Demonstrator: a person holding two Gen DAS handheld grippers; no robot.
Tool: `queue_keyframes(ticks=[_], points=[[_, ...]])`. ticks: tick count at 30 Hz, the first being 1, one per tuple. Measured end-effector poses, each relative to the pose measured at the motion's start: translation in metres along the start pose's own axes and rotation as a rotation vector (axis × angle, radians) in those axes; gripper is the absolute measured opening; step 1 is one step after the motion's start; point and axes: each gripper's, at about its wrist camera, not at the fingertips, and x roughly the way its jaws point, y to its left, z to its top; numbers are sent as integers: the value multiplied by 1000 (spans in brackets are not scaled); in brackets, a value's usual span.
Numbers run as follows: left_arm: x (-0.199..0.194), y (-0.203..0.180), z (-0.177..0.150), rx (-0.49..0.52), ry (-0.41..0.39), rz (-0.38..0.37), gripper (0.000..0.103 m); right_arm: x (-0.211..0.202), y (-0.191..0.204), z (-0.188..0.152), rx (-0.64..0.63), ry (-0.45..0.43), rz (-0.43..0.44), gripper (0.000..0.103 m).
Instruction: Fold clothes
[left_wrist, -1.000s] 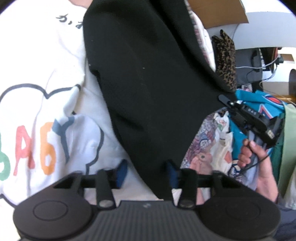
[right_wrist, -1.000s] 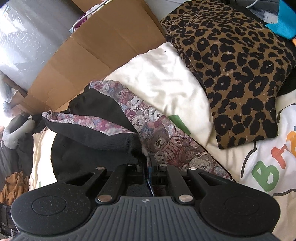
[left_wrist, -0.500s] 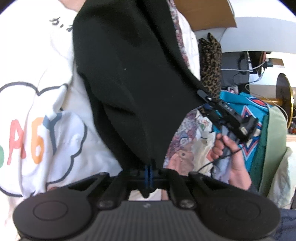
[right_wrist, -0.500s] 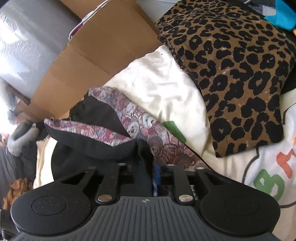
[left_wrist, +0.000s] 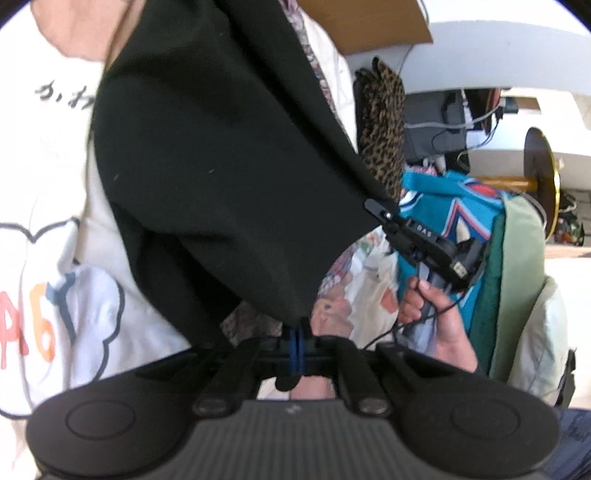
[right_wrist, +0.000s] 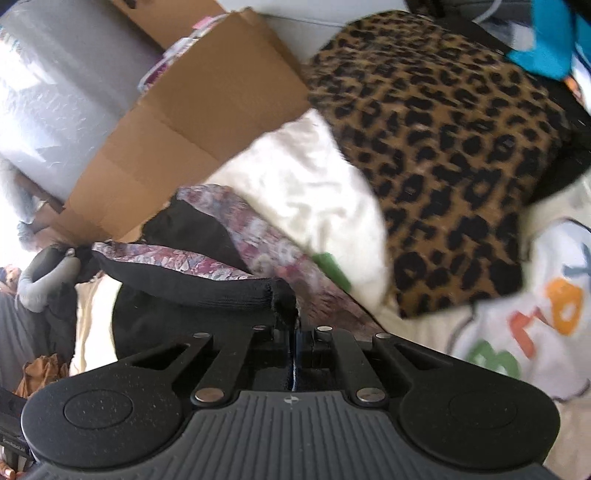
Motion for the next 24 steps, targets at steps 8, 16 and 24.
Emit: queue_keyframes(ticks=[8,16,24], points=[[31,16,-10,-39,51,50,2,2,-32,-13,93,21,-23,1],[51,25,-11,-101,30,49,36,4,-53,-22,146,39,-20,6],[64,30,-12,-108,42,28,29,0,-45,-12,61,6,-19,33]])
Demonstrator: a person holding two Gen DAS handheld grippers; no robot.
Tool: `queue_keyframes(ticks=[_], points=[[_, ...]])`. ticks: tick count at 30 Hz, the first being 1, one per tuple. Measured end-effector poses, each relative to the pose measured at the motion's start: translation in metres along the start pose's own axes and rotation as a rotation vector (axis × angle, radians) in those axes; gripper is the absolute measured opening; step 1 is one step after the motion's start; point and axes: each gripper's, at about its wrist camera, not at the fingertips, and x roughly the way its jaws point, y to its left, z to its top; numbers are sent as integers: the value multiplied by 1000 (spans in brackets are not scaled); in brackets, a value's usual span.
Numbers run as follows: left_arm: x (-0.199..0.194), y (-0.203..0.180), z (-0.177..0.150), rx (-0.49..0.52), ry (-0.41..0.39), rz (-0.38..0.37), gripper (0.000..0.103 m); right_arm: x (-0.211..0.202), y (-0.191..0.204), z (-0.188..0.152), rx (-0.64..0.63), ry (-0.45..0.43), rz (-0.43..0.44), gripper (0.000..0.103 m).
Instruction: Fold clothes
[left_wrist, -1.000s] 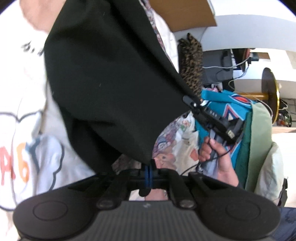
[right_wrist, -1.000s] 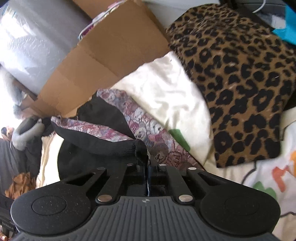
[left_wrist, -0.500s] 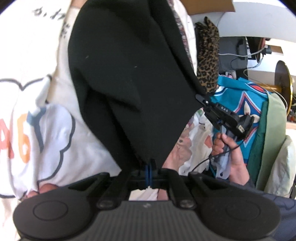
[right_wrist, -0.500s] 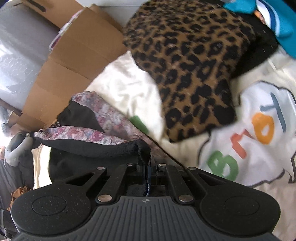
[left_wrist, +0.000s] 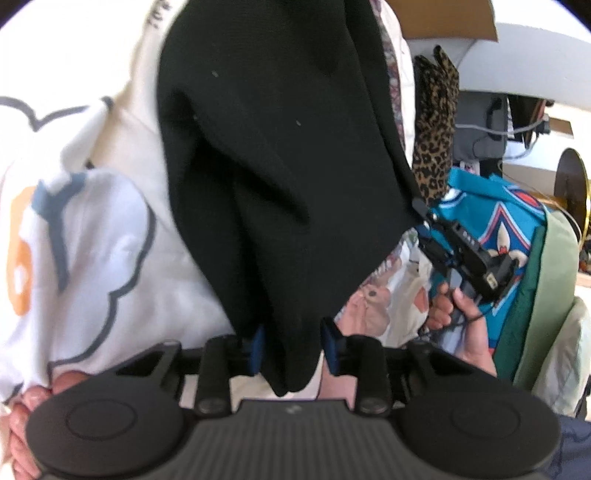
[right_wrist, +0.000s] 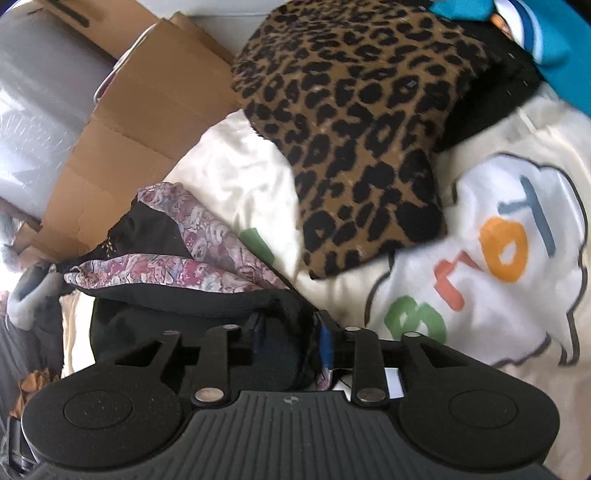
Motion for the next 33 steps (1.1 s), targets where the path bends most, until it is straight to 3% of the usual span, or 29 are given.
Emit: queue_keyframes(ticks=[3,6,7,8,9,27,33], points=[[1,0,-1,34,39,29,9,-1,6,4,-38,-20,-9,33],[-2,4,-3,41,48,34,4,-4,9,8,-67,-47,-13,33],[-4,4,-3,51,50,38,3,-5,10,9,-74,-55,-11,29],[-5,4,-4,60,52,40,3,-5,11,10,-89,-57,-18,11],[-6,4,-4,66,53,39,2,-5,13,10,-104,-51,-28,4],[-12,6,-7,91,109,42,2,-7,0,3,-112,25,-106,4],[-5,7,-4,108,118,95,2,-3,-3,1,-120,39,-125,4]])
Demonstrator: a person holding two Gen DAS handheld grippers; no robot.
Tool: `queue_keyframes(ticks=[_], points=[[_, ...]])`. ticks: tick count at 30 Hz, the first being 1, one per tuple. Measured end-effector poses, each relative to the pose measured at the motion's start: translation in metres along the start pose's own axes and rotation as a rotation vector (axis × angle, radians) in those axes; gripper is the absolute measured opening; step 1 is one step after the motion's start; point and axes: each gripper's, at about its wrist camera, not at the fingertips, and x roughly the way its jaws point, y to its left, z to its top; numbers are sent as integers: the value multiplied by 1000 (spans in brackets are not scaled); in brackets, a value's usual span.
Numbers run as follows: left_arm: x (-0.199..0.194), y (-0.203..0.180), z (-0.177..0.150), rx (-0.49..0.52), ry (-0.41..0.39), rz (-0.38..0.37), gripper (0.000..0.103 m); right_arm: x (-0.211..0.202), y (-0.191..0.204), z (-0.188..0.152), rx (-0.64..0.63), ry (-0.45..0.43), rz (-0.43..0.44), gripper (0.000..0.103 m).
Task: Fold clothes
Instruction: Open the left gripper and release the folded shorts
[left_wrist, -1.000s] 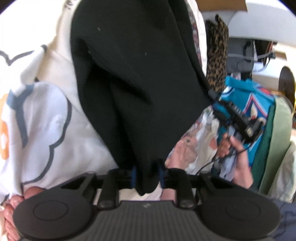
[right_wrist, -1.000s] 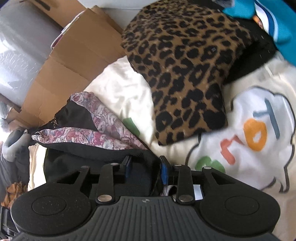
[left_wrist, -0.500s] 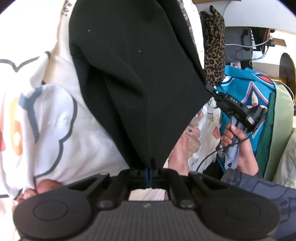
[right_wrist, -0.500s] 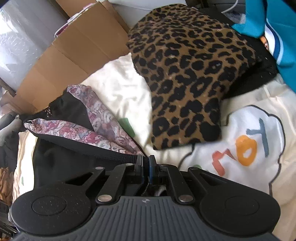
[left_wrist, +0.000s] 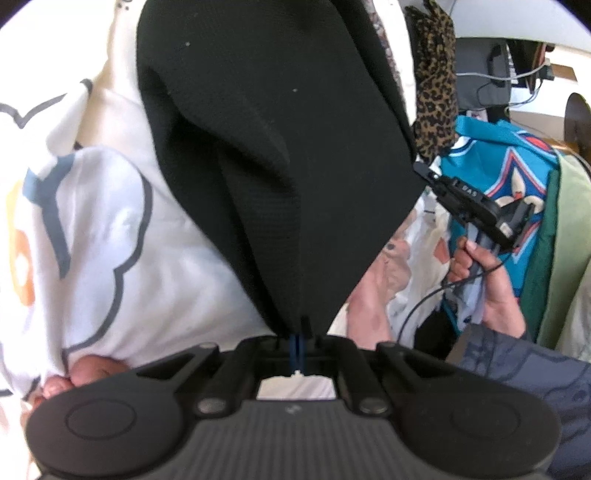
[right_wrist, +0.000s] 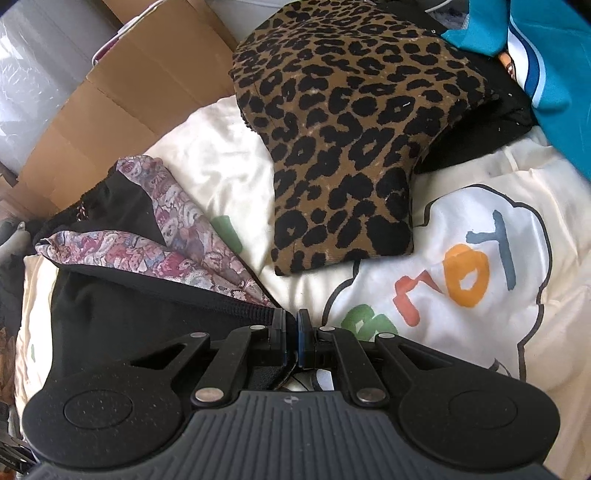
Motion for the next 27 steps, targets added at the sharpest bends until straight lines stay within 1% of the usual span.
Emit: queue_keyframes(ticks=[2,3,4,5,6,7,8,9,10,12,15,18,23,27], points=[[2,4,3,-15,15,31,3,3,-2,-1,6,7,-8,5],[2,6,4,-30,25,35,5,4,-3,-1,16,11,-12,6],[1,6,5,-43,31,36,14,4,-4,0,27,16,-12,7],[-3,5,7,-44,30,48,18,3,-3,1,33,21,-11,9],[-8,4,8,-38,24,59,26,0,-3,1,33,19,-9,13],[-14,2,9,-34,18,67,37,-4,-1,1,28,13,-6,19],[-20,1,11,-31,12,75,42,-8,0,1,23,9,0,28],[-27,-1,12,-28,3,86,50,-11,1,1,18,4,5,34],[-35,-3,15,-25,-10,102,55,-15,3,1,13,0,11,42],[-49,-7,20,-16,-37,143,61,-22,5,1,8,-9,19,42],[-70,-12,31,-2,-83,206,65,-29,8,1,9,-23,9,46],[-87,-16,44,1,-121,252,70,-34,14,1,-9,-40,3,47],[-108,-29,67,-20,-189,318,70,-38,23,2,-36,-71,7,49],[-127,-46,89,-11,-261,352,70,-37,30,3,-59,-82,16,52]])
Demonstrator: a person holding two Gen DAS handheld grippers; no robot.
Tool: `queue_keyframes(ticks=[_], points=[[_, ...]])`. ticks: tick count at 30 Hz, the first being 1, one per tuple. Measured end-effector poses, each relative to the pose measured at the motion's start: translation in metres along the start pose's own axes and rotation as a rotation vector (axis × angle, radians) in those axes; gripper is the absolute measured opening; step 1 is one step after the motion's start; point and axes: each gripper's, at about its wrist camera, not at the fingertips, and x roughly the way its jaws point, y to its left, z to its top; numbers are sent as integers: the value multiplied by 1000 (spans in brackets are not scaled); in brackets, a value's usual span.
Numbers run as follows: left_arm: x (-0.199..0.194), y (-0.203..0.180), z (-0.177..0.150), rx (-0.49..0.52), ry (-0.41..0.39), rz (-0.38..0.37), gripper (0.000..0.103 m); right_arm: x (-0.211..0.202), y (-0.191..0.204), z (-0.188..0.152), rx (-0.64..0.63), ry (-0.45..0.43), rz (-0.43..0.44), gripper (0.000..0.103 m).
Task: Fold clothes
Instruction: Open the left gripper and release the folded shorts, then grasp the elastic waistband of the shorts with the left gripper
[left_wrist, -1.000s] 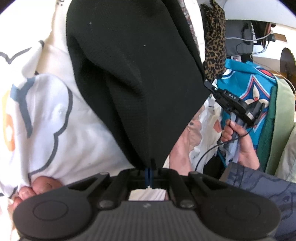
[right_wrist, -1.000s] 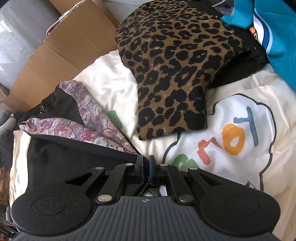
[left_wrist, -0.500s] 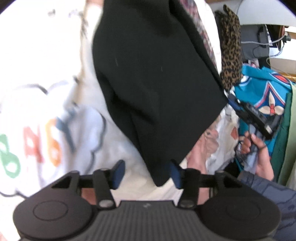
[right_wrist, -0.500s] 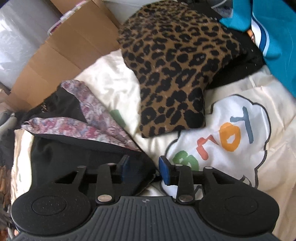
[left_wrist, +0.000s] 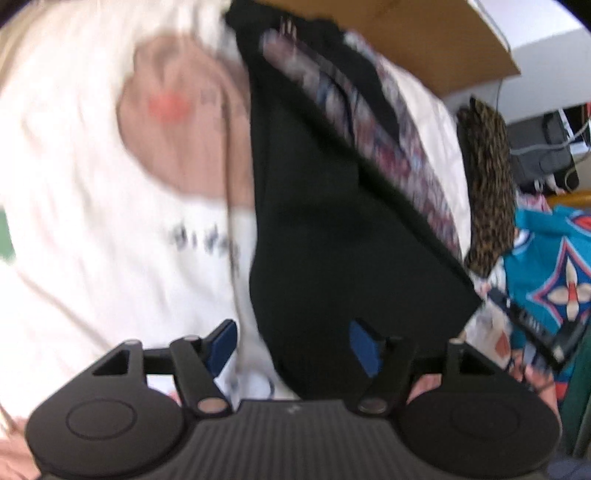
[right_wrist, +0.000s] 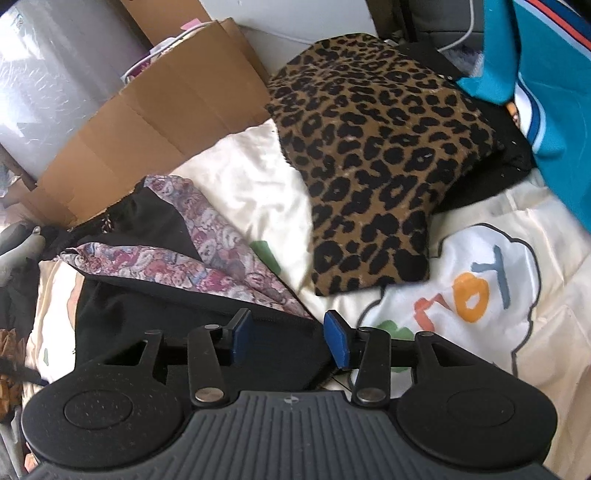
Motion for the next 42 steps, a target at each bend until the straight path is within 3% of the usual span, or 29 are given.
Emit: queue_keyframes(ticks=[10,17,20,27,32,35,42], points=[[-25,-17,69,-12,-150,18,70,2,25,1,-103,-51,5,53],[-17,-18,102,-51,-213,3,70,8,29,2,-64,-20,70,53],[-4,-16,116,-46,-244,31,70,11,38,2,-105,-26,71,53],[22,13,119,-175,-306,24,69,22,56,7,-167,-24,89,53],[34,26,116,-184,-373,-29,69,32,57,6,-183,10,72,53],[37,29,117,-177,-400,-50,67,36,57,5,-201,27,56,53],[21,17,124,-117,-428,-78,44,44,55,2,-186,45,43,54]])
